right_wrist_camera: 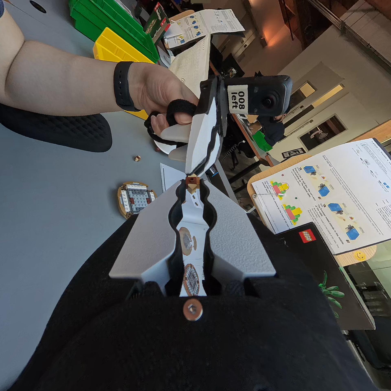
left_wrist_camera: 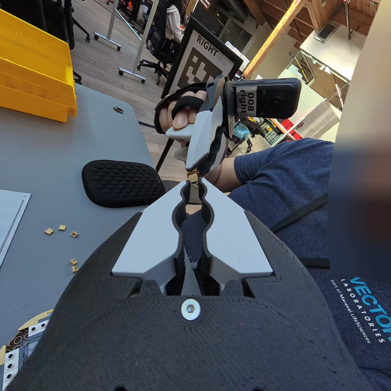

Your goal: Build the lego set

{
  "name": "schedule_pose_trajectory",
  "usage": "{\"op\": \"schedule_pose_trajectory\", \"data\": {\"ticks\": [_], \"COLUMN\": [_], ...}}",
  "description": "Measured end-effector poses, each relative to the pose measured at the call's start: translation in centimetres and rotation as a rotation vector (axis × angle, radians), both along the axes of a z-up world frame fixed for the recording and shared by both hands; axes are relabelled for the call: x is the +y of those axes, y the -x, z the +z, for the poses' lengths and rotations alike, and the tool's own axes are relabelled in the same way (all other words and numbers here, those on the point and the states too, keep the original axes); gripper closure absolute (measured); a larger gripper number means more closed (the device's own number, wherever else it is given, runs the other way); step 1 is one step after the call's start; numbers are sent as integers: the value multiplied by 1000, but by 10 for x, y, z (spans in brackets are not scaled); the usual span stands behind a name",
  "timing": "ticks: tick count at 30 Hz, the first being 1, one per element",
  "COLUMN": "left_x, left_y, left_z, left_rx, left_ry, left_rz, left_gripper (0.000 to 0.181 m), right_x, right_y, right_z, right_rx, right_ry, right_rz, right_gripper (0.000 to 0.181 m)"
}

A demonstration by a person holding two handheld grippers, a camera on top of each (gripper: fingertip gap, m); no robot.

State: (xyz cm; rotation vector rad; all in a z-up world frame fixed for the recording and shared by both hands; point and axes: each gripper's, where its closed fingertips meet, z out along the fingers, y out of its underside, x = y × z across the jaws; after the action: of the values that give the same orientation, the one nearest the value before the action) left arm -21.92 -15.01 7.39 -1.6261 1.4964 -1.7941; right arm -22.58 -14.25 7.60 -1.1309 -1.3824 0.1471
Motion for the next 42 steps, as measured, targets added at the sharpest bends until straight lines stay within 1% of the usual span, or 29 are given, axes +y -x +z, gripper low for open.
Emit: {"op": "schedule_pose_trajectory", "data": {"ticks": [14,27,42], "left_x": [-3,-8,-14], "left_y": [1,2,3], "left_z": [-4,-12,-16], "left_rx": [9,40,51], "left_ry": [-67,-169,-228], "left_rz": [-13,-35,-65], "left_gripper": [176,176,176], "right_x": [-2,-6,-13], "right_y": [1,2,3], "right_z": [-4,-12,-15], "right_rx": [21,23,37], "right_ry": [65,147,211], "right_rz": [33,74,121], "right_gripper": [169,169,170]}}
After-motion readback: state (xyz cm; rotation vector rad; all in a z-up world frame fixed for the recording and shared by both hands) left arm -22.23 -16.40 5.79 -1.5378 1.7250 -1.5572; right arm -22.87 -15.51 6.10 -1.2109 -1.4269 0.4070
